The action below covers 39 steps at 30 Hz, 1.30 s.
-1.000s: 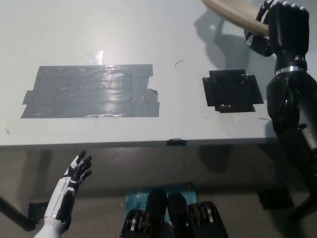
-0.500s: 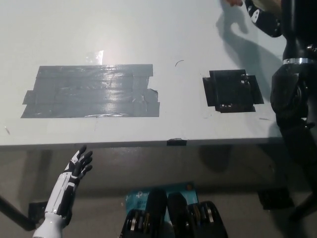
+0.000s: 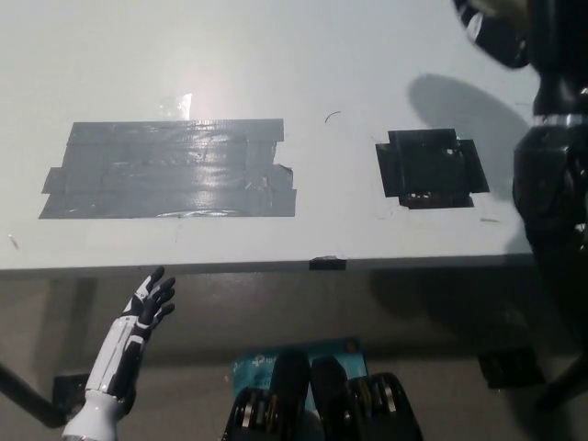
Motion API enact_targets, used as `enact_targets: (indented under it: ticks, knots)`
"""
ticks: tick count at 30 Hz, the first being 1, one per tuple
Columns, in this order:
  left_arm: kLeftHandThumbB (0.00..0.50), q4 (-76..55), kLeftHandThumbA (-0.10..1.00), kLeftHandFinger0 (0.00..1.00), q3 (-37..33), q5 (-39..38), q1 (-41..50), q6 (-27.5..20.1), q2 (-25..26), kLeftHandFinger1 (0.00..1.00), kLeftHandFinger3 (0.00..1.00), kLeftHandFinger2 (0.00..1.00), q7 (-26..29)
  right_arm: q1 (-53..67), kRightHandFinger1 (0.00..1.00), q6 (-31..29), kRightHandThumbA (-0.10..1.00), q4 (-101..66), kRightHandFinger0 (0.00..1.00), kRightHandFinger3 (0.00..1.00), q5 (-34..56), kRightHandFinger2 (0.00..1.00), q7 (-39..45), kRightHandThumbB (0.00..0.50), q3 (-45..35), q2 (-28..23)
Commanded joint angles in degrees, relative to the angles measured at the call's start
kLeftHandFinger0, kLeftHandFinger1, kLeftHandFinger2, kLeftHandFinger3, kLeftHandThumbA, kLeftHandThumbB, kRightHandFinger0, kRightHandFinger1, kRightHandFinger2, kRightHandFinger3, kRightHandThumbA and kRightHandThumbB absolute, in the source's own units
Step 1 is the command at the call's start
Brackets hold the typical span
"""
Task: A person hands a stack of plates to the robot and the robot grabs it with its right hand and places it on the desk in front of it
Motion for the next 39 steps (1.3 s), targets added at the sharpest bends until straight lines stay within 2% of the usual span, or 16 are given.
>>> enact_targets:
  ticks: [1,3,8,10,20,23,24,25,26,27,29,30,31,33,35,39]
  knots:
    - [0.204,-0.7,0.94,1.0,-0.1,-0.1,-1.2,-0.6,0.9,1.0,1.0,1.0,-1.1,0.0,0.0,-2.8,0.74,3.6,0.0,0.04,-2.1,0.0,0.7,0.034,3.0,-1.3]
    - [0.197,-0.6,0.94,1.0,-0.1,0.0,-1.3,-0.8,0.9,1.0,1.0,1.0,-1.2,0.5,0.0,-2.9,0.76,7.1,0.0,0.01,-3.1,0.0,0.3,0.039,5.0,-1.2]
    - [0.188,-0.4,0.94,1.0,-0.1,-0.1,-1.7,-0.8,0.8,1.0,1.0,1.0,-1.2,0.7,0.0,-6.6,0.59,18.8,0.0,0.0,-4.2,0.0,-6.1,0.049,9.6,-0.2]
    - [0.189,-0.4,0.94,1.0,-0.1,-0.1,-1.8,-0.8,0.8,1.0,1.0,1.0,-1.2,0.2,0.0,-7.6,0.59,22.7,0.0,0.0,-4.8,0.0,-8.8,0.048,11.2,0.1]
    - [0.182,-0.1,0.93,1.0,-0.1,-0.1,-2.5,-1.3,0.8,1.0,1.0,1.0,-1.3,-1.1,0.0,-7.9,0.64,32.3,0.0,0.01,-6.2,0.0,-13.5,0.004,16.2,1.4]
    - [0.183,0.0,0.93,1.0,-0.1,-0.1,-2.8,-1.3,0.9,1.0,1.0,1.0,-1.3,-0.5,0.0,-5.0,0.74,28.6,0.0,0.06,-6.3,0.02,-6.9,0.065,16.7,0.3]
    - [0.182,0.1,0.93,1.0,-0.1,-0.1,-2.9,-1.3,0.9,1.0,1.0,1.0,-1.4,-0.2,0.02,-4.6,0.77,26.3,0.0,0.12,-4.9,0.05,-2.7,0.047,16.5,-0.1]
    - [0.181,0.1,0.93,1.0,-0.1,-0.2,-3.0,-1.3,1.0,1.0,1.0,1.0,-1.4,0.6,0.23,-3.2,0.8,21.3,0.15,0.34,-2.6,0.31,5.7,0.11,16.1,-1.1]
    - [0.18,0.1,0.93,1.0,-0.1,-0.3,-3.1,-1.3,1.0,1.0,1.0,1.0,-1.5,1.1,0.35,-1.7,0.8,17.8,0.26,0.49,-0.6,0.43,11.7,0.156,15.7,-1.6]
    - [0.18,0.0,0.93,1.0,-0.1,-0.4,-3.1,-1.2,1.0,1.0,1.0,1.0,-1.6,1.3,0.35,-1.0,0.8,16.4,0.26,0.49,0.3,0.43,14.1,0.156,15.5,-1.8]
    - [0.183,0.2,0.93,1.0,0.0,-0.4,-3.3,-1.3,1.1,1.0,1.0,1.0,-1.6,1.5,0.8,3.6,0.82,9.5,0.71,0.94,5.0,0.86,26.7,0.284,15.3,-3.0]
    - [0.183,0.3,0.93,1.0,0.0,-0.3,-3.3,-1.4,1.1,1.0,1.0,1.0,-1.6,1.5,0.8,5.1,0.82,7.2,0.71,0.94,6.6,0.86,30.8,0.284,15.3,-3.5]
    - [0.179,0.5,0.93,1.0,0.0,-0.3,-3.5,-1.6,1.2,1.0,1.0,1.0,-1.6,1.4,1.0,7.7,0.71,0.5,1.0,1.0,14.2,1.0,40.0,0.377,15.2,-5.6]
    - [0.181,0.6,0.93,1.0,-0.1,-0.3,-3.6,-1.5,1.3,1.0,1.0,1.0,-1.6,1.5,1.0,10.2,0.68,-6.6,1.0,1.0,23.2,1.0,47.0,0.416,14.5,-8.0]
    - [0.182,0.6,0.93,1.0,-0.2,0.0,-3.6,-1.4,1.3,1.0,1.0,1.0,-1.6,1.0,1.0,12.7,0.75,-12.4,1.0,1.0,27.8,1.0,51.7,0.462,15.1,-10.5]
    - [0.188,0.7,0.92,1.0,-0.2,0.2,-3.9,-1.4,1.4,1.0,1.0,1.0,-1.6,-0.6,1.0,16.3,0.71,-19.5,1.0,1.0,38.6,1.0,59.3,0.5,14.8,-14.5]
